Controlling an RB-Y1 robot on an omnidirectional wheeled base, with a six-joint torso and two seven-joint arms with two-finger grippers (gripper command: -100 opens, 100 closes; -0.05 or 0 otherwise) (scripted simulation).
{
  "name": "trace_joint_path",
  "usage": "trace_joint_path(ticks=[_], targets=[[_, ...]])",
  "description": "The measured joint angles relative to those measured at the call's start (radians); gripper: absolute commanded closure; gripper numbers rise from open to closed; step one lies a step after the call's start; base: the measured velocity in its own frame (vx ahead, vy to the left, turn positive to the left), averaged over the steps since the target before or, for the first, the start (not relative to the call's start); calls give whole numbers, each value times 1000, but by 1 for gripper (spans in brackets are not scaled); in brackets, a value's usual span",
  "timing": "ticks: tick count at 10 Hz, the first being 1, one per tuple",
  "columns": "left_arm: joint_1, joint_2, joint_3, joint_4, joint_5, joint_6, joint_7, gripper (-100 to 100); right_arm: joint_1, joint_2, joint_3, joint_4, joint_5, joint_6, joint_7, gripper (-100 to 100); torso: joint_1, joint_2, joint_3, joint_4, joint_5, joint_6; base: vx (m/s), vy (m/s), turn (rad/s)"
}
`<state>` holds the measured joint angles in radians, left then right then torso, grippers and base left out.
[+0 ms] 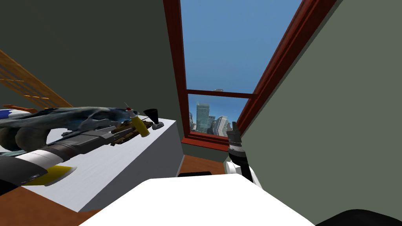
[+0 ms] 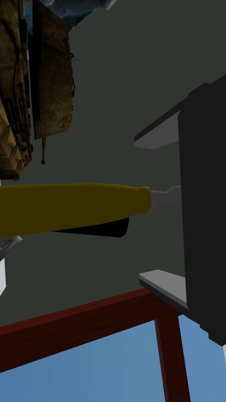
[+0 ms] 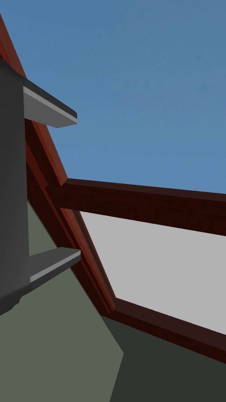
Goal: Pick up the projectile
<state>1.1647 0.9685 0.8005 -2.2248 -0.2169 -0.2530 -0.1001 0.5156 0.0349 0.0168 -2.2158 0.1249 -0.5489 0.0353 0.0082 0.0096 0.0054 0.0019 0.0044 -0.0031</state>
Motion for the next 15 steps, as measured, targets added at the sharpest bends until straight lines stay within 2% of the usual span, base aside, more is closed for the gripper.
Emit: trace_joint_path(ticks=[2,4,9,10,11,13,14,15], targets=[[-42,-15,-24,39,-16,-7,-21,-100,0,0,0,0,0,0,0,0,-2,-5,-3,-1,-1,0,-36,-59,2],[-76,-47,-40,58,-22,-7,-45,-100,0,0,0,0,0,0,0,0,-1,-9,-5,-2,0,0,25,-38,8],[-167,-122,-82,78,-10,-13,-95,-100,1,0,0,0,0,0,0,0,3,-21,-12,-5,0,1,109,-6,-39],[-168,-123,-82,79,-9,-14,-96,0,1,0,0,0,0,0,0,0,3,-17,-10,-4,0,0,14,2,1],[-168,-123,-82,78,-9,-14,-95,-100,0,0,0,0,0,0,0,0,2,-13,-8,-3,0,0,-128,-9,-184],[-226,-104,-144,127,-23,-17,-99,-100,0,0,0,0,0,0,0,0,2,0,0,0,0,0,-144,3,-40],[-262,-98,-171,160,-24,-19,-100,-100,0,0,0,0,0,0,0,0,2,-2,-1,0,1,0,-32,-5,20],[-290,-94,-175,189,-22,-19,-96,-100,0,0,0,0,0,0,0,0,2,-6,-3,-1,0,0,8,-8,1]])
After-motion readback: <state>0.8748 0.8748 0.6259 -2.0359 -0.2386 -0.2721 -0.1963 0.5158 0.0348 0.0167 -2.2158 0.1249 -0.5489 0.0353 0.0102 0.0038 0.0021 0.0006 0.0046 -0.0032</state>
